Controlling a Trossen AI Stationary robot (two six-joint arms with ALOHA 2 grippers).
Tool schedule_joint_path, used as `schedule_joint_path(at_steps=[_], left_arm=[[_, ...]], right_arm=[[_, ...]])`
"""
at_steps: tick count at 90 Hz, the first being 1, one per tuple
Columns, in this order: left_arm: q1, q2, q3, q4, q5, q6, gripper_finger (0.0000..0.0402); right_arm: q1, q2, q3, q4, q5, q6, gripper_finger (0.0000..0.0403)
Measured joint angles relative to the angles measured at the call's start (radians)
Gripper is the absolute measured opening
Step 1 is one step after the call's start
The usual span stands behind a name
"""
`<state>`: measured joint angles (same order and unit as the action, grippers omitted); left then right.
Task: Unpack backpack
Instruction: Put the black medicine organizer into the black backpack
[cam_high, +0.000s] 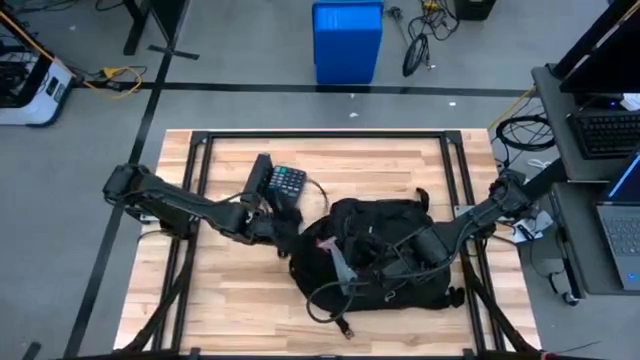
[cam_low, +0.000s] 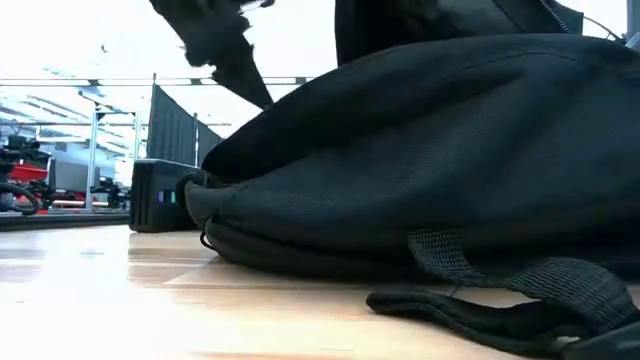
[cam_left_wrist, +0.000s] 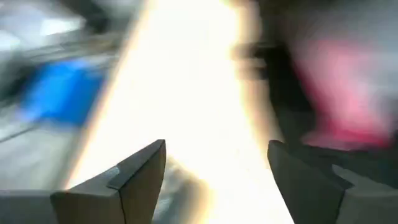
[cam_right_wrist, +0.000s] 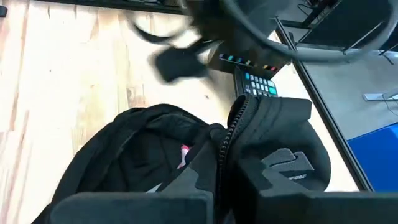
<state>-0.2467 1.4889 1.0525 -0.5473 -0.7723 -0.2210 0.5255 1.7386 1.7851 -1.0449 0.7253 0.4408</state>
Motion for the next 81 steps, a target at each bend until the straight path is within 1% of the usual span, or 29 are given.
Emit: schedule_joint_path(at_steps=[4,11,17,23,31,37,41,46,59,69,74,81], left_arm=[[0.015,-0.002,0.000,-0.038,-0.053,-0.077,0.0270],[0.047,-0.002,0.000,-0.112,-0.058,-0.268,0.0270],[0.078,-0.001,-0.001,-0.214,-0.027,-0.452,0.0270],[0.121,0.006,-0.001,-0.343,0.004,-0.595,0.0270],[0.172,0.012,-0.002,-0.488,0.029,-0.707,0.0270],[0.203,0.010,-0.002,-0.531,0.044,-0.714,0.0270],[0.217,0.010,-0.002,-0.539,0.056,-0.687,0.0270],[0.226,0.010,-0.002,-0.539,0.061,-0.641,0.0270],[0.233,0.010,-0.001,-0.521,0.063,-0.633,0.0270],[0.293,-0.002,0.045,-0.599,0.071,-0.635,0.0270],[0.341,-0.013,0.083,-0.626,0.116,-0.618,0.0270],[0.409,-0.034,0.135,-0.628,0.231,-0.533,0.0270]], right_arm=[[0.000,0.000,0.000,-0.001,-0.001,0.000,0.0004],[0.000,0.000,0.000,-0.001,-0.001,0.003,0.0004],[0.000,0.000,0.000,-0.002,-0.001,0.003,0.0004],[0.000,0.000,0.000,-0.002,-0.002,0.003,0.0004],[0.000,0.000,0.000,-0.002,-0.003,0.003,0.0004],[0.000,0.000,0.000,-0.002,-0.005,-0.002,0.0004],[0.000,0.000,0.001,-0.002,-0.012,-0.005,0.0004],[0.000,0.000,0.001,-0.003,-0.018,-0.005,0.0004],[0.000,0.000,0.001,-0.005,-0.019,-0.007,0.0004],[0.000,0.000,0.001,-0.005,-0.019,-0.008,0.0004],[0.000,0.000,0.001,-0.005,-0.020,-0.008,0.0004],[0.000,0.000,0.001,-0.005,-0.020,-0.008,0.0004]])
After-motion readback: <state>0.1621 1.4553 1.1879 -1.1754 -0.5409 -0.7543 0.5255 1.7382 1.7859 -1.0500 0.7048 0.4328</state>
